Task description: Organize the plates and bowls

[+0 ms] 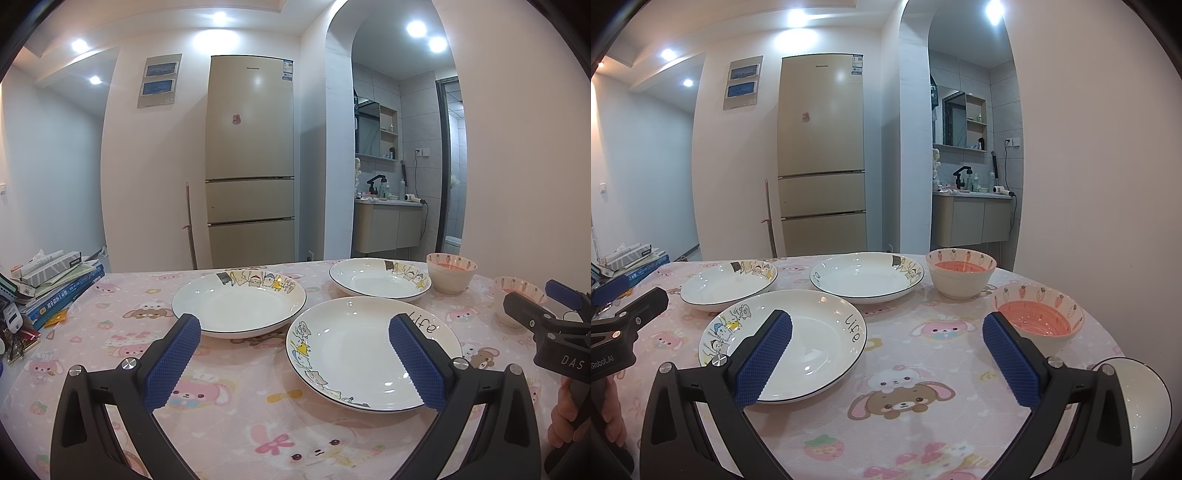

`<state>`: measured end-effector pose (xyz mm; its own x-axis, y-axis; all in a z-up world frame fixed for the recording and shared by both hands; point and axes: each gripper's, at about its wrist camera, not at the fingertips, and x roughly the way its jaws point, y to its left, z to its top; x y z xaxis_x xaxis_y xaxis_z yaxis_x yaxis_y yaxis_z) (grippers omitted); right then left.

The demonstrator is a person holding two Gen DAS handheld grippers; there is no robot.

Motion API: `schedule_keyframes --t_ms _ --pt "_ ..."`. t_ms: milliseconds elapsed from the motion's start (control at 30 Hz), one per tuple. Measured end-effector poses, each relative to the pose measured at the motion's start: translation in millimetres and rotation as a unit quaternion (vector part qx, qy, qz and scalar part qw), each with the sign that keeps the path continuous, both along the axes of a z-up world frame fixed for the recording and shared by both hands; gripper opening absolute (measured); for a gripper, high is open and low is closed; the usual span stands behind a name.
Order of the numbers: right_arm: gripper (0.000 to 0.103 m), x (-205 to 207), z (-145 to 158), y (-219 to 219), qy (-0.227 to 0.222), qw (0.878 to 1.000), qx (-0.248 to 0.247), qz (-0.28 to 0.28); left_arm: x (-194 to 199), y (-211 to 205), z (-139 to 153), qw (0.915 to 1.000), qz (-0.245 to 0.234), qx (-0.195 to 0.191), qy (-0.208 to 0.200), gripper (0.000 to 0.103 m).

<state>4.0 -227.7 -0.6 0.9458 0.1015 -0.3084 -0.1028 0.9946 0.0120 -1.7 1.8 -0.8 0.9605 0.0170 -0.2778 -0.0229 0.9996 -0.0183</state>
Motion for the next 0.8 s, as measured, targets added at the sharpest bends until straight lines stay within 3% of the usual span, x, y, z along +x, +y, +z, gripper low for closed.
schedule_keyframes --t_ms 267,400,500,733,800 --pt "0.103 -0.5 -0.5 0.7 -0.001 1.0 -0.002 -0.005 0.3 0.1 0.1 1.0 0.001 0.0 0.0 0.103" --pt "0.103 -2.0 0.0 -1.0 -0.003 1.0 -0.001 -0.02 6.5 1.2 -1.5 0.9997 0.012 0.003 0.019 0.103" --pt "0.103 -1.8 0.4 -1.8 -0.003 1.0 0.0 -0.023 3.0 -1.3 -0.7 0.9998 0.015 0.012 0.008 0.103" --pt "0.103 -12.4 8.6 -9.4 -0.029 0.999 -0.011 -0.039 7.9 -23.0 1.5 0.9978 -0.032 0.056 0.015 0.103" --pt "0.103 -12.4 18.1 -12.5 -0.019 0.999 -0.03 -0.031 11.2 -26.7 6.9 0.9973 -0.056 0.039 0.026 0.103"
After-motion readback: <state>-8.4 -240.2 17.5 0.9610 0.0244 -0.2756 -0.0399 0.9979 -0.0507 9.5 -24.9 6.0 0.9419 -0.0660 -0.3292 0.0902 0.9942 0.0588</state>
